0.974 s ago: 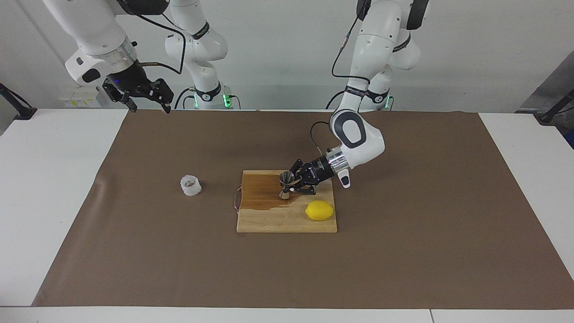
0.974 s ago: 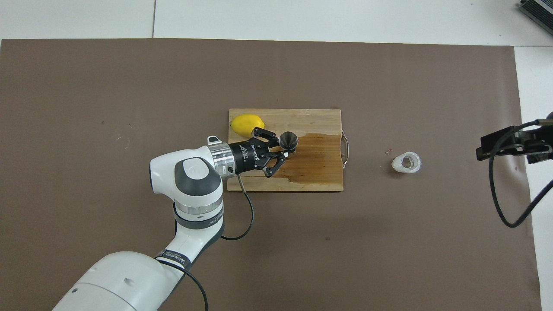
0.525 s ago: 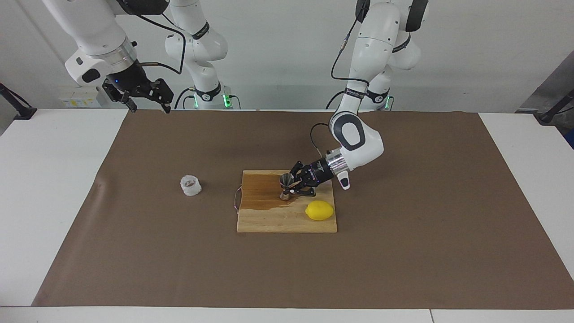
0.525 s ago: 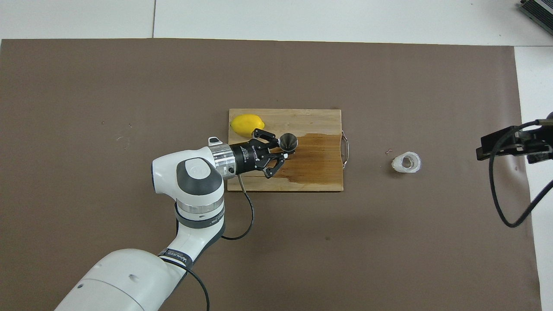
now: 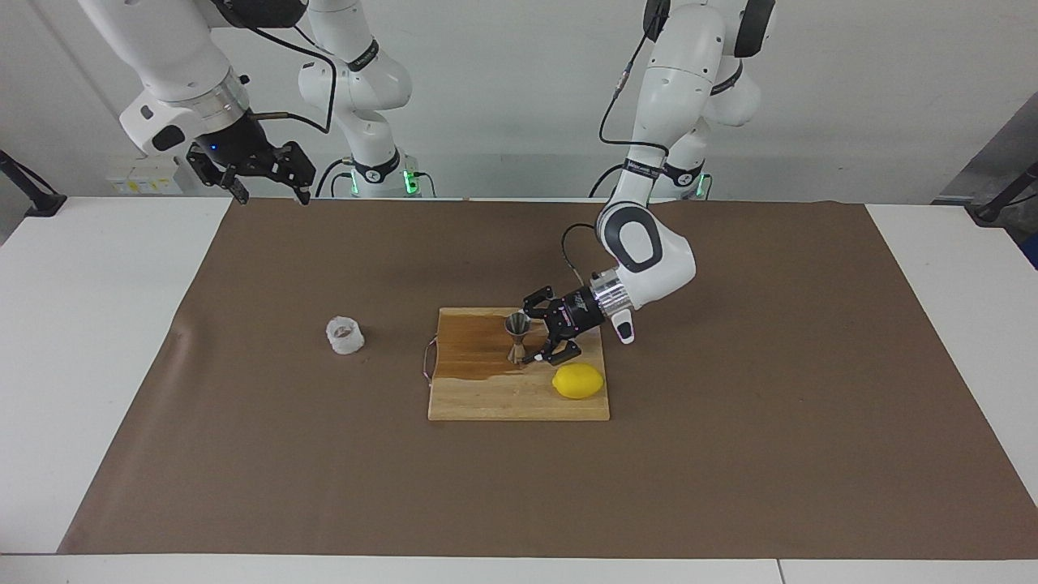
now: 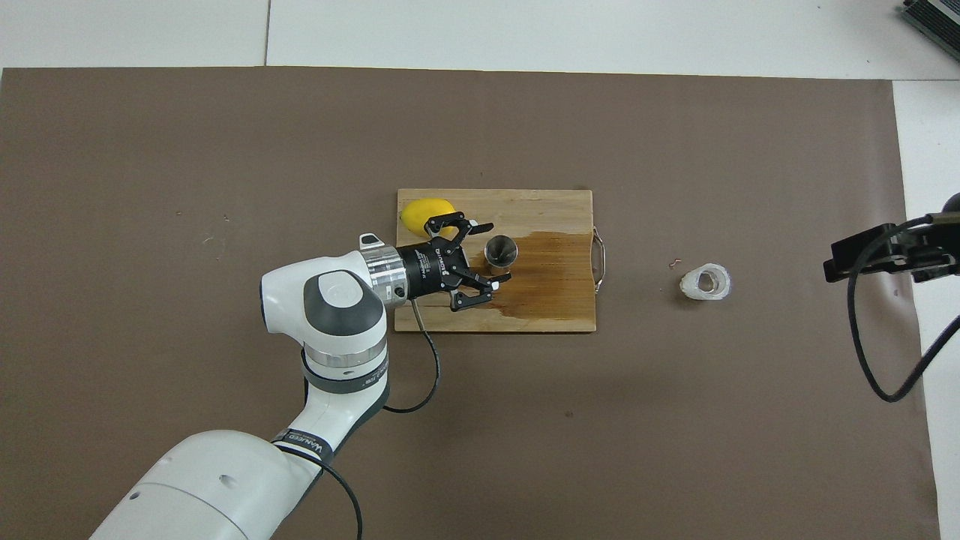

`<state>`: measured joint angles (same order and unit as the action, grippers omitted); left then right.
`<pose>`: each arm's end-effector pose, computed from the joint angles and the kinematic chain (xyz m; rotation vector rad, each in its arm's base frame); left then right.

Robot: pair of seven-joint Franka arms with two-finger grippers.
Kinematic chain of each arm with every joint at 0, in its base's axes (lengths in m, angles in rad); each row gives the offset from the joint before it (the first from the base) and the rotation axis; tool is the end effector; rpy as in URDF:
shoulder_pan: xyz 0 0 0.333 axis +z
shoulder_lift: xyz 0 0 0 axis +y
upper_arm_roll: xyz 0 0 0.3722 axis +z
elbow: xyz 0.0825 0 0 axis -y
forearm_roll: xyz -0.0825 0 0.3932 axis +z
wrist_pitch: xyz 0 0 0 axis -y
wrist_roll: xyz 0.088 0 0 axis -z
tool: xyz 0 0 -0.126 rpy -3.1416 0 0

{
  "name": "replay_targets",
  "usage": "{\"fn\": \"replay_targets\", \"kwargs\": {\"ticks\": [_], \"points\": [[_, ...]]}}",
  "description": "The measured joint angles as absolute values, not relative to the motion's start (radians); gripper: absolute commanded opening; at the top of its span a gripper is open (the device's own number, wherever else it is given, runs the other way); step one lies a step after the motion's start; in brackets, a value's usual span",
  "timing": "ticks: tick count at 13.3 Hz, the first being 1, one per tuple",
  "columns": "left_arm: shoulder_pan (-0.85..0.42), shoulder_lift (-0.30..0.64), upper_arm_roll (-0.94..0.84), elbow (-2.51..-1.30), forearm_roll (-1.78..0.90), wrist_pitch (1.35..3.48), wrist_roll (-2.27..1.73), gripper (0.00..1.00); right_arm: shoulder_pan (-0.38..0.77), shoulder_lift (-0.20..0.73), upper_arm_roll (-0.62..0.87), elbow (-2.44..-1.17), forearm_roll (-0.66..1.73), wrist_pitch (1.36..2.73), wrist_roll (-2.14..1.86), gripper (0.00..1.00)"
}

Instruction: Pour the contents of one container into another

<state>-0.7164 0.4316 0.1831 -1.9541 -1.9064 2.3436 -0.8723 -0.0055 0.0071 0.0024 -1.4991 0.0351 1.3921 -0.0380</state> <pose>0.5590 -0.3721 0.3060 1.2493 1.6714 -0.8769 0.5453 0.0032 0.6772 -3.0988 -0.0607 0.1759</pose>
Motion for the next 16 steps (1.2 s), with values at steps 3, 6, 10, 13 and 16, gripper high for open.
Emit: {"fn": "replay_targets", "kwargs": {"ticks": [3, 6, 10, 13, 16], "points": [[-0.707, 0.431, 0.184, -1.937, -1.844, 2.337, -0.87, 1.0, -0.01, 0.006, -0.002, -1.521, 0.035, 1.431, -0.344, 1.0], [-0.689, 0.43, 0.184, -1.936, -1.746, 2.315, -0.87, 1.0, -0.035, -0.008, -0.004, -1.583, 0.035, 1.535, -0.703, 1.0], [-0.671, 0.419, 0.186, -1.936, -1.654, 2.275, -0.872, 1.0, -0.066, -0.061, -0.005, -1.715, 0.035, 1.642, -1.075, 1.0], [-0.644, 0.394, 0.188, -1.942, -1.526, 2.227, -0.876, 1.0, -0.091, -0.091, -0.006, -1.797, 0.035, 1.669, -1.309, 1.0], [-0.588, 0.352, 0.19, -1.945, -1.313, 2.134, -0.879, 1.0, -0.168, -0.094, -0.006, -1.89, 0.108, 1.71, -1.496, 1.0]]}}
